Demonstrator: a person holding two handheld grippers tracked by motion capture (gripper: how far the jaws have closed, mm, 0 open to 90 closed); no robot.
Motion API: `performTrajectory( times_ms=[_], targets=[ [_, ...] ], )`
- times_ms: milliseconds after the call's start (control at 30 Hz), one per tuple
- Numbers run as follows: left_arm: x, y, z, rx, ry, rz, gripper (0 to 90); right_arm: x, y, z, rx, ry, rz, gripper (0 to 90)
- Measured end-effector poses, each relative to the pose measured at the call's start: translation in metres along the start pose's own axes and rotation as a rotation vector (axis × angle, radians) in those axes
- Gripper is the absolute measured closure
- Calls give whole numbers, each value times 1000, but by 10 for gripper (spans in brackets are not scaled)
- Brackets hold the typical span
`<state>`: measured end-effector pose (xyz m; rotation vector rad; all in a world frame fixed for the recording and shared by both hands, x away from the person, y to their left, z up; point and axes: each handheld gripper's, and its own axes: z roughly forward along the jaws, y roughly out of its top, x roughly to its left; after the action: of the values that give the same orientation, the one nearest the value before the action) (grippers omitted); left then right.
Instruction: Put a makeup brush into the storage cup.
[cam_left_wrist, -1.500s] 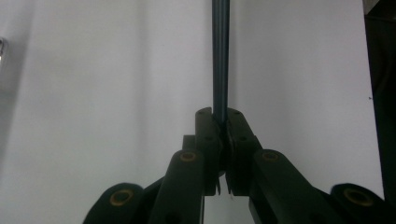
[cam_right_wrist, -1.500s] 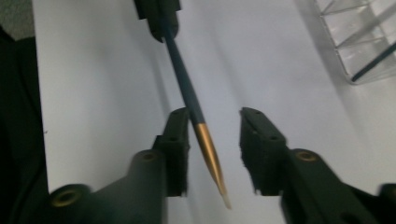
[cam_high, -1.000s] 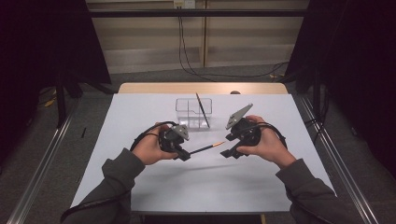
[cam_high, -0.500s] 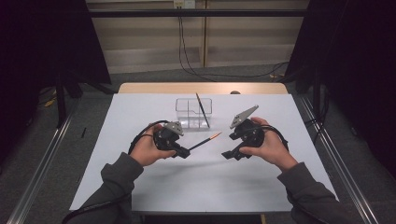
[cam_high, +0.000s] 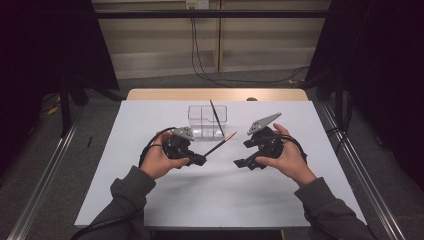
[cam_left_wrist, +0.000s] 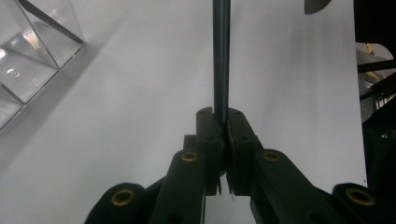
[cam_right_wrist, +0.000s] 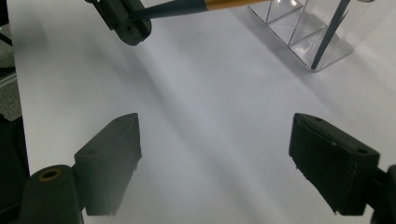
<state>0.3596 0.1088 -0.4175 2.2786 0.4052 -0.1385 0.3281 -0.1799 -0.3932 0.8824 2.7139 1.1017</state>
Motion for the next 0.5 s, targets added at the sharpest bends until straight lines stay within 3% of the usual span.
performTrajectory(
  times_ms=[167, 200, 500],
  targets=[
    [-1, 0, 4, -43, -11, -11, 859, 3, 3, 1, -31, -7, 29, 154],
    [-2, 1, 3, -41, 8, -8, 859, 3, 4, 2, -44, -8, 29, 155],
    [-1, -5, 0, -172, 8, -57, 859, 6, 7, 3, -106, -13, 62, 165]
  ],
)
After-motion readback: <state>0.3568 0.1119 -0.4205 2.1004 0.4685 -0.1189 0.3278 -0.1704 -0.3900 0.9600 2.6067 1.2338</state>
